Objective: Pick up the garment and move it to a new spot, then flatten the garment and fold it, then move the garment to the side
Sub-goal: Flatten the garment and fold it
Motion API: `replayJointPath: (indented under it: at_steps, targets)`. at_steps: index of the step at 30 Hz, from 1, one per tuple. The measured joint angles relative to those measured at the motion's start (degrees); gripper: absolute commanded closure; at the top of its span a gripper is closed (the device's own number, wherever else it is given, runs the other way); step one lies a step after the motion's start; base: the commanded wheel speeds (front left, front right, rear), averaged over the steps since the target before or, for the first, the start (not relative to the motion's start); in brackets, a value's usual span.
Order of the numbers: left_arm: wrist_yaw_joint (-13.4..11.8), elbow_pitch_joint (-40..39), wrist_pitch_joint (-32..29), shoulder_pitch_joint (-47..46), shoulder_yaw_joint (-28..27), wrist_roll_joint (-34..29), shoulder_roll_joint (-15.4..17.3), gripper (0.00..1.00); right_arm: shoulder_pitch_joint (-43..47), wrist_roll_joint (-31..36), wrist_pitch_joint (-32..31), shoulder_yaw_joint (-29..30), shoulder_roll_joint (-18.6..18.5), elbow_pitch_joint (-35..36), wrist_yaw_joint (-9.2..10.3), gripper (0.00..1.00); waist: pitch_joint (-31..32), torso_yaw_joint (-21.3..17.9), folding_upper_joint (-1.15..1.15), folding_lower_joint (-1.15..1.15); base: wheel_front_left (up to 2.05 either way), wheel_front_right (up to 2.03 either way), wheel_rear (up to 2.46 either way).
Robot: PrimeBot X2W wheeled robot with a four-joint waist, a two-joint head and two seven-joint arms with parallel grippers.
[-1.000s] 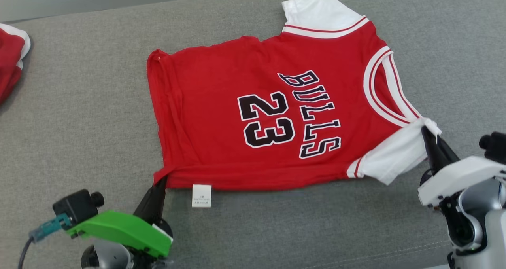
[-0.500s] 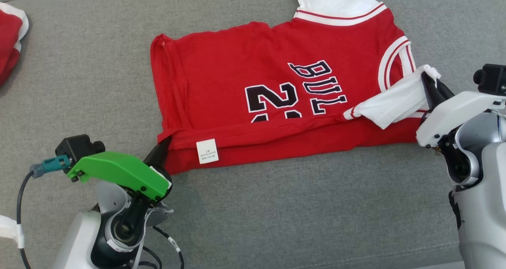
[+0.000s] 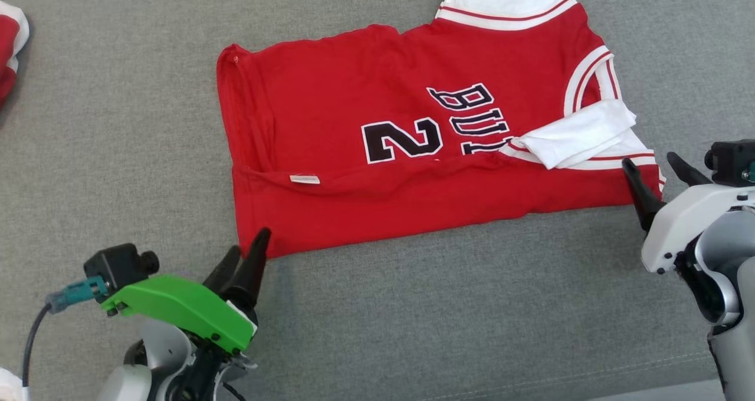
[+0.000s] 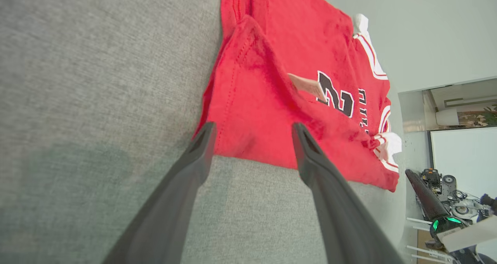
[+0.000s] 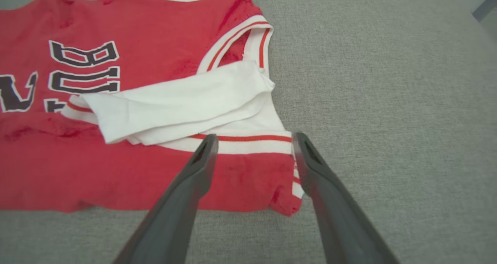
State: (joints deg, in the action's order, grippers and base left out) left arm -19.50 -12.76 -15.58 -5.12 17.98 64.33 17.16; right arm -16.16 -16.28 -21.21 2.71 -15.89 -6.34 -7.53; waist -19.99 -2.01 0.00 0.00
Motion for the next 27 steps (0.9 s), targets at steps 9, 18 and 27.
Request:
replayJointPath:
  at_steps: [9,18,27]
  targets:
    - [3.22,5.76,-0.33,-2.83,4.91,-3.55,0.07,0.00,0.57,3.74,-5.15,1.87,-0.80,0.40,0.00,0.00,-2.35,0.80,0.00,0.00,0.00,0.00,0.00]
    - [6.64,10.88,-0.92,-5.25,7.13,-4.56,0.38,0.00,0.70,2.53,-10.06,0.03,-1.76,-0.60,0.00,0.00,-3.17,1.30,0.00,0.00,0.00,0.00,0.00]
    - [9.42,14.14,-0.85,-8.44,11.61,-11.47,3.67,0.75,-0.34,2.56,-11.81,-1.82,-3.21,-1.71,-0.01,0.00,-3.58,0.90,0.00,0.00,0.00,0.00,0.00]
